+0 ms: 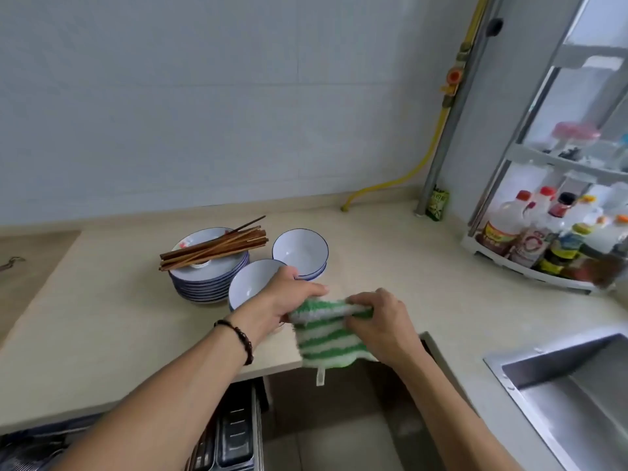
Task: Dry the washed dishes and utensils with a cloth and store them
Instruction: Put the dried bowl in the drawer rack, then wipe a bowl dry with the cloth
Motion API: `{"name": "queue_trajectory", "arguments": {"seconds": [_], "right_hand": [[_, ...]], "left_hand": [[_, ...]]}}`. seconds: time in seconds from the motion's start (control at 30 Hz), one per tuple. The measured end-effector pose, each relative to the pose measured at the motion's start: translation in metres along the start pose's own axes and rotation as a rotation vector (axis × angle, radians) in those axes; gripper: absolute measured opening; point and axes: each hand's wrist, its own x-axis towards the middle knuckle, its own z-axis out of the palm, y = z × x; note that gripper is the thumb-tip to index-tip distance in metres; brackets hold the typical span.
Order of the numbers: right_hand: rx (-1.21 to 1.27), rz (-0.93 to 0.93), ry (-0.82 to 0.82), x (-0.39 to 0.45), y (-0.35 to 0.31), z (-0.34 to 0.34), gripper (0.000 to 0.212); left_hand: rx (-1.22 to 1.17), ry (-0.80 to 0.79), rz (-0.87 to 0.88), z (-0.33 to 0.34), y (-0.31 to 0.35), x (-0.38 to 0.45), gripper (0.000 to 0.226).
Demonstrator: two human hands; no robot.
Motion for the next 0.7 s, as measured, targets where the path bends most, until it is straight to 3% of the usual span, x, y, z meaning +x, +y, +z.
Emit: {"name": "queue_trajectory", "arguments": {"seconds": [0.07, 0.1, 0.17, 0.27, 0.37, 0.5, 0.6, 0.7], "right_hand": [[-0.120, -0.037, 0.111, 0.022, 0.006, -0.002, 0.014], [-0.107, -0.033, 0.128, 0.034, 0.008, -0.002, 0.015], [-0.004, 0.013, 0.109, 0.062, 0.009, -0.002, 0.021], [0.101, 0.087, 0.057, 0.107, 0.010, -0.002, 0.006], [0.094, 0.132, -0.041, 0.148, 0.017, 0.010, 0.037], [0.039, 0.287, -0.016, 0.199, 0.023, 0.029, 0.025], [-0.052, 0.347, -0.114, 0.232, 0.024, 0.044, 0.051], [-0.107, 0.403, -0.194, 0.257, 0.026, 0.063, 0.058]], "left_hand": [[0.086, -0.003, -0.041, 0.002, 0.008, 0.019, 0.067], [0.146, 0.013, -0.050, 0.002, 0.010, 0.030, 0.062], [0.369, 0.073, -0.022, -0.001, 0.013, 0.052, 0.047], [0.642, 0.202, 0.059, -0.007, 0.015, 0.094, 0.047], [0.741, 0.275, 0.102, -0.014, 0.013, 0.130, 0.053], [0.871, 0.306, 0.108, -0.023, 0.002, 0.173, 0.049], [0.931, 0.295, 0.098, -0.027, 0.001, 0.193, 0.037], [1.022, 0.315, 0.085, -0.033, 0.006, 0.211, 0.029]]}}
